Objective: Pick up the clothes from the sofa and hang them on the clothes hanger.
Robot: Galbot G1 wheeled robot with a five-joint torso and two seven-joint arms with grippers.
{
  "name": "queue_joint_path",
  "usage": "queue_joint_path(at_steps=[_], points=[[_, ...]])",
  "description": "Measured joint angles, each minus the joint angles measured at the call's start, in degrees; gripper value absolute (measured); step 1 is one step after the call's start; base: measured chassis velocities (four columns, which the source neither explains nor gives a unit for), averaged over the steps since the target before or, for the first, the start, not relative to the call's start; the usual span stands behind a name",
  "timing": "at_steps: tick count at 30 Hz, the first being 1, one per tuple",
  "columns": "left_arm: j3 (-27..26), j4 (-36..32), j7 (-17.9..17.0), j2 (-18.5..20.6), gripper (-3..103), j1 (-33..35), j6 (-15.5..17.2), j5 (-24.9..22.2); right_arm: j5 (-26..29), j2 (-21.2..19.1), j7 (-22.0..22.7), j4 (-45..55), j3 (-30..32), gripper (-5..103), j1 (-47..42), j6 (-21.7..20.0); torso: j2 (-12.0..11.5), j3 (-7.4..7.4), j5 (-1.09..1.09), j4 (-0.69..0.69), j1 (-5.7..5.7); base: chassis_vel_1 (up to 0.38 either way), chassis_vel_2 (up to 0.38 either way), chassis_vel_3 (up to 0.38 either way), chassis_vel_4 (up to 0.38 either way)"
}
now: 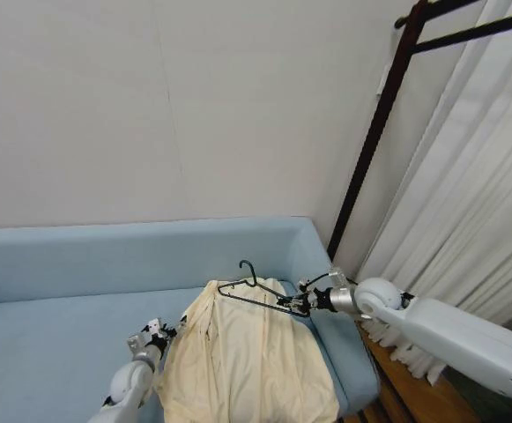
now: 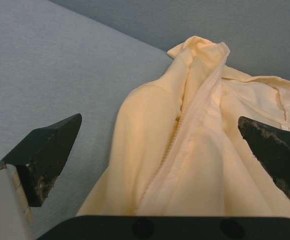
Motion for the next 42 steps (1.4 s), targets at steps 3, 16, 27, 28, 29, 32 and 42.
queue_joint_path(at_steps=[3,16,27,28,29,32,42], points=[[0.48,1.1,0.2,-0.87,100,-1.11,-0.34,0.83,-0.94,0.53,1.86,0.01,0.6,9,-1.6,0.62,0.0,-0.01,0.0,0.01,0.0,0.0,0.0,0.0,0.0],[1.77,-3.14,0.32,-1.47,100,0.79,-1.32,7.35,-1.39,0.6,5.55,0.4,1.67,9,-4.82,2.28,0.0,-0.01,0.0,0.01,-0.01,0.0,0.0,0.0,0.0],[4.48,0.08,0.43,-1.96,100,-3.35,-0.99,8.67,-1.4,0.63,4.68,0.0,1.5,9,-4.47,2.49,0.0,-0.01,0.01,0.0,-0.01,0.0,0.0,0.0,0.0],[4.76,1.1,0.62,-2.1,100,-4.05,-0.94,8.17,-1.39,0.68,4.83,0.07,1.44,9,-4.41,2.47,0.0,-0.01,0.0,0.01,-0.01,0.0,0.0,0.0,0.0],[5.0,2.08,0.89,-2.25,100,-4.71,-0.82,7.48,-1.37,0.72,5.06,0.16,1.38,9,-4.32,2.46,0.0,0.0,0.0,0.01,-0.01,0.0,0.0,0.0,0.0],[5.2,3.34,1.34,-2.54,100,-5.74,-0.91,6.62,-1.44,0.83,5.49,0.14,1.32,9,-4.05,2.39,0.0,-0.01,0.0,0.01,-0.01,0.0,0.0,0.0,0.0],[6.05,4.74,1.73,-0.96,100,-11.75,-0.13,2.5,-0.29,4.3,6.54,-0.71,0.92,9,-1.31,1.0,0.01,-0.01,0.0,0.01,-0.01,0.0,0.0,0.0,0.0]])
